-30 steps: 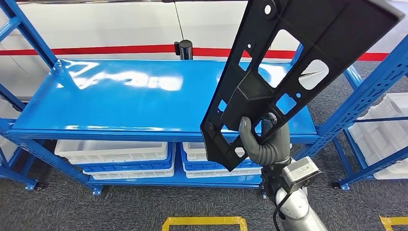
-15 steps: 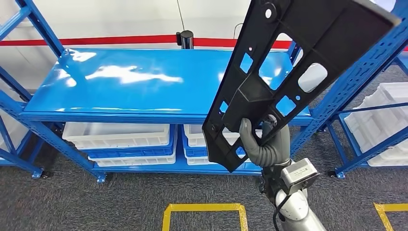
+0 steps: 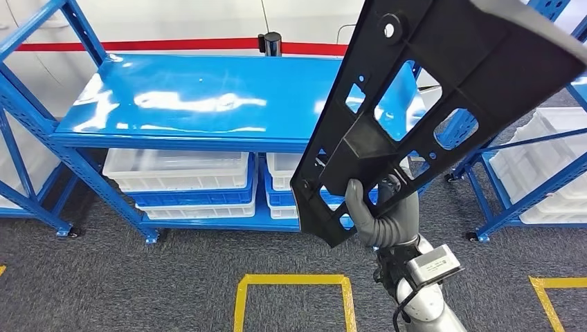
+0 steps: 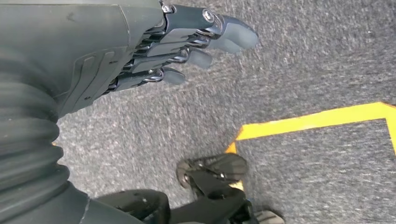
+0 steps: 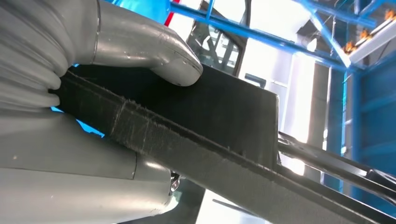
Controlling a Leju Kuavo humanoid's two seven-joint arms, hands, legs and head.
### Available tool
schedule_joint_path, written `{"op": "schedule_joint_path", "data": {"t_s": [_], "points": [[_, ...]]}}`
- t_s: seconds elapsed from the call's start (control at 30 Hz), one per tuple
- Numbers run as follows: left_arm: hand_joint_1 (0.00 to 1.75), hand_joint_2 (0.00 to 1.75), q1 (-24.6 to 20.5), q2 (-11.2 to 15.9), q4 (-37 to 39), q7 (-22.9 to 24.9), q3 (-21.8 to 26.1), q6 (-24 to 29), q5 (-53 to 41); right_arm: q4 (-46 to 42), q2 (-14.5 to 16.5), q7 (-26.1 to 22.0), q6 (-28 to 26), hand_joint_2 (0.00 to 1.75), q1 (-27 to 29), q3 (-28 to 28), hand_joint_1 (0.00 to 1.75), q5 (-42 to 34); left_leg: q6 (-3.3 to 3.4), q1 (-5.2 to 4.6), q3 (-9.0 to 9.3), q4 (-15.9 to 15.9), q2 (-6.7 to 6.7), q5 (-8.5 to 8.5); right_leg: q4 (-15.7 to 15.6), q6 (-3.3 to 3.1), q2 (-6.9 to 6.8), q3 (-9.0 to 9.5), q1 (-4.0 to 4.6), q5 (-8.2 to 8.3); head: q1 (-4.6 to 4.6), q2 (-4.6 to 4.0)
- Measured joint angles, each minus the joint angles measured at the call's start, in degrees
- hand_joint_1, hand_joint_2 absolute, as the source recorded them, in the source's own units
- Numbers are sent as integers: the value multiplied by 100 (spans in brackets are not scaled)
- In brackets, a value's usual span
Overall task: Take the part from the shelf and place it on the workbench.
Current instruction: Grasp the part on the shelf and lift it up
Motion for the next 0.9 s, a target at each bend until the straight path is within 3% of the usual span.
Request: {"op": "schedule_joint_path", "data": {"t_s": [0.07, 0.13, 0.2, 0.23, 0.27, 0.3, 0.33, 0.37, 0.43, 0.47, 0.53, 0.57, 0.6, 0.7, 0.73, 0.77, 0.8, 0.83, 0.9], "points": [[0, 175, 2, 1, 1, 16, -11, -5, -4, -9, -1, -26, -12, 175, 65, -15, 175, 33, 143, -27, -121, -21, 29, 124, 55, 45, 1, -98, -34, -41, -2, 0], [0, 175, 0, 8, 2, 38, -26, -11, -11, -26, -3, -49, -30, 175, 138, -40, 175, 51, 261, -17, -289, -38, 58, 285, 440, -20, 5, -301, -42, -448, 17, 0], [0, 175, -1, 16, 3, 52, -36, -16, -15, -51, -3, -81, -47, 175, 210, -80, 175, 65, 300, -21, -482, -34, 68, 445, 1146, -73, 8, -493, -38, -938, 34, 0], [0, 175, 0, 14, 3, 56, -38, -21, -15, -69, -4, -103, -55, 175, 251, -104, 175, 73, 300, -21, -587, -32, 73, 525, 1457, -50, 8, -520, -39, -1050, 35, 0], [0, 175, 1, 11, 2, 60, -38, -25, -15, -88, -5, -125, -61, 175, 293, -126, 175, 82, 292, -20, -691, -30, 77, 603, 1631, 2, 7, -478, -42, -1048, 35, 0], [0, 175, 2, 7, 2, 63, -38, -29, -14, -111, -7, -144, -67, 175, 335, -143, 175, 91, 278, -16, -794, -29, 81, 682, 1617, 67, 7, -345, -44, -957, 36, 0], [0, 175, 2, 1, 1, 65, -38, -30, -14, -138, -10, -161, -72, 175, 369, -158, 175, 102, 259, -12, -893, -27, 83, 762, 1411, 120, 6, -109, -46, -848, 37, 0], [0, 175, 4, -3, 1, 67, -38, -30, -12, -168, -13, -173, -76, 175, 392, -171, 175, 114, 232, -11, -976, -24, 83, 837, 1039, 137, 4, 224, -45, -798, 38, 0], [0, 175, 10, -7, 1, 69, -38, -30, -9, -231, -16, -195, -82, 175, 419, -193, 175, 137, 165, -27, -1084, -20, 88, 981, 186, 97, 3, 858, -24, -892, 33, 0], [0, 175, 14, -6, 1, 70, -38, -30, -7, -264, -17, -207, -85, 175, 437, -205, 175, 143, 128, -30, -1099, -30, 94, 1048, -67, 62, 5, 1020, -8, -960, 32, 0], [0, 175, 24, -6, 1, 70, -38, -30, -2, -308, -21, -225, -91, 175, 485, -231, 175, 146, 48, -14, -1103, -85, 106, 1181, -158, -4, 5, 999, 6, -933, 21, 0], [0, 175, 32, -5, 1, 71, -38, -30, 1, -320, -22, -230, -93, 175, 500, -241, 175, 146, 13, 5, -1120, -81, 103, 1162, -161, -50, 1, 961, -8, -878, 20, 0], [0, 175, 41, -4, 1, 71, -38, -30, 2, -328, -24, -231, -93, 175, 511, -248, 175, 146, -13, 18, -1156, 9, 97, 1009, -168, -107, -4, 906, -23, -807, 9, 0], [0, 175, 54, -7, 1, 73, -38, -30, 5, -346, -23, -234, -93, 175, 532, -252, 175, 146, -51, 40, -1305, 870, 74, 48, -169, -226, -10, 713, -19, -586, -27, 0], [0, 175, 53, -9, 1, 73, -38, -30, 7, -348, -24, -235, -93, 175, 541, -254, 175, 146, -66, 46, -1319, 1212, 71, -130, -164, -236, -10, 638, -5, -515, -31, 0], [0, 175, 53, -10, 1, 73, -38, -30, 7, -348, -24, -237, -93, 175, 550, -254, 175, 150, -82, 53, -1289, 1456, 69, -158, -156, -233, -10, 557, 6, -446, -30, 0], [0, 175, 52, -11, 1, 73, -38, -30, 7, -350, -25, -242, -93, 175, 565, -256, 175, 160, -96, 62, -1184, 1540, 69, -54, -142, -223, -9, 457, 14, -379, -32, 0], [0, 175, 50, -13, 1, 73, -38, -30, 7, -357, -25, -248, -93, 175, 591, -259, 175, 173, -105, 72, -988, 1445, 69, 95, -122, -200, -8, 358, 17, -319, -33, 0], [0, 175, 40, -21, -1, 73, -38, -30, 7, -401, -27, -264, -98, 175, 657, -273, 175, 205, -109, 85, -388, 772, 52, 162, -53, -143, -10, 197, 23, -231, -33, 0]]}}
